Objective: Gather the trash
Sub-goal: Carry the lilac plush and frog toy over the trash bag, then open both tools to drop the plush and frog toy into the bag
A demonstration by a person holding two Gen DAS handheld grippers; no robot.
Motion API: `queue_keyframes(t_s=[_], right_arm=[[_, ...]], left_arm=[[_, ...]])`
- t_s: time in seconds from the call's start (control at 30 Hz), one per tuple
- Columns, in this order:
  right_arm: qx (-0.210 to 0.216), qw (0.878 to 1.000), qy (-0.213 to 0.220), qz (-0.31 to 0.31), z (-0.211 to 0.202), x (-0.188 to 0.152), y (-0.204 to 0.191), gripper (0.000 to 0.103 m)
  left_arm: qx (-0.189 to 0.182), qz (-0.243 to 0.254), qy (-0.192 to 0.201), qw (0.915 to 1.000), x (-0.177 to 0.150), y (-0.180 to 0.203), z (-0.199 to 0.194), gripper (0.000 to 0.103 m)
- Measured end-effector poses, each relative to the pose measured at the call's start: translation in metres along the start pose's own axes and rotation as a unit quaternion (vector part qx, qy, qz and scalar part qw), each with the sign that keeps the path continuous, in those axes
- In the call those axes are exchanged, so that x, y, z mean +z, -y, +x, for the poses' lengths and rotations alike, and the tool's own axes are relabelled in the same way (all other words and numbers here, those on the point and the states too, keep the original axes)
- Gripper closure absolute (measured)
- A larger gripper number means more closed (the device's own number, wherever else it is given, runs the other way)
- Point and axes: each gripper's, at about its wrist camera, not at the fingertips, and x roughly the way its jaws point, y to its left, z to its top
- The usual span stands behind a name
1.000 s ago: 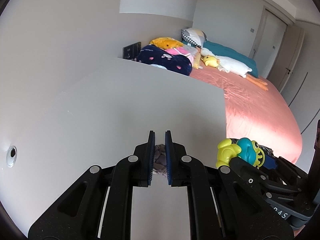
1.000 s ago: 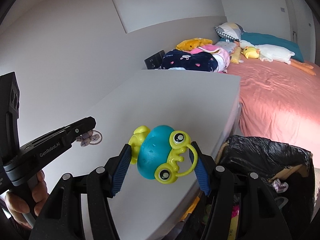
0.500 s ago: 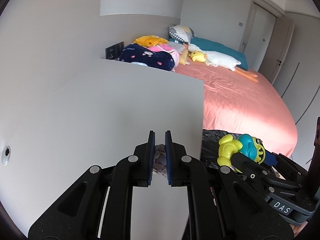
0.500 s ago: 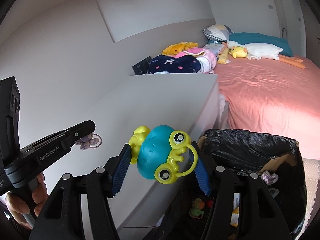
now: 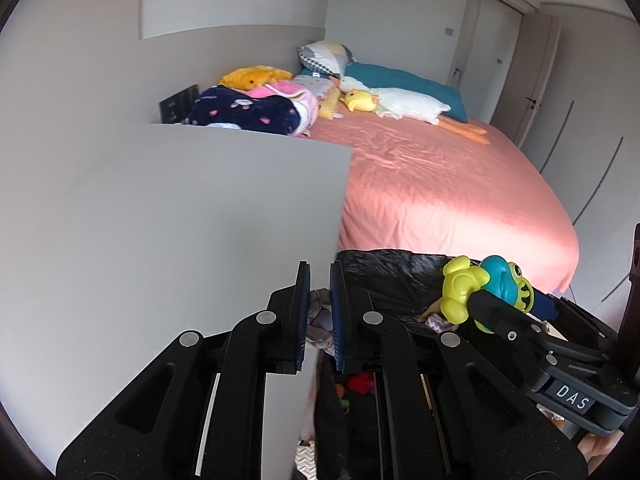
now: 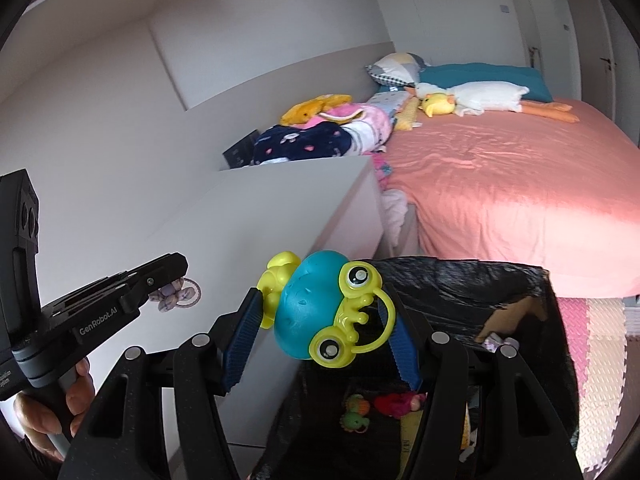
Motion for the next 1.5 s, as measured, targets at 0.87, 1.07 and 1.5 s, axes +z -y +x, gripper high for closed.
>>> queue_keyframes(t_s=[0.87, 1.07, 1.5], right_arm=[[-0.065, 0.996, 0.036, 0.051, -0.038, 0.006, 0.079, 0.042], [-0.087, 0.994, 0.040, 0.058, -0.047, 0.003, 0.095, 0.042], [-0.112, 0.991, 0.040, 0.058, -0.048, 0.003, 0.108, 0.042]], left_arm=[[-0.050, 0.072, -0.032, 0.9956, -0.002, 0.082, 0.031, 0.094], [-0.063, 0.086, -0.039, 0.9936, -0.009, 0.101, 0.032, 0.093], [-0.084, 0.113, -0.051, 0.9887, -0.016, 0.121, 0.040, 0.093]])
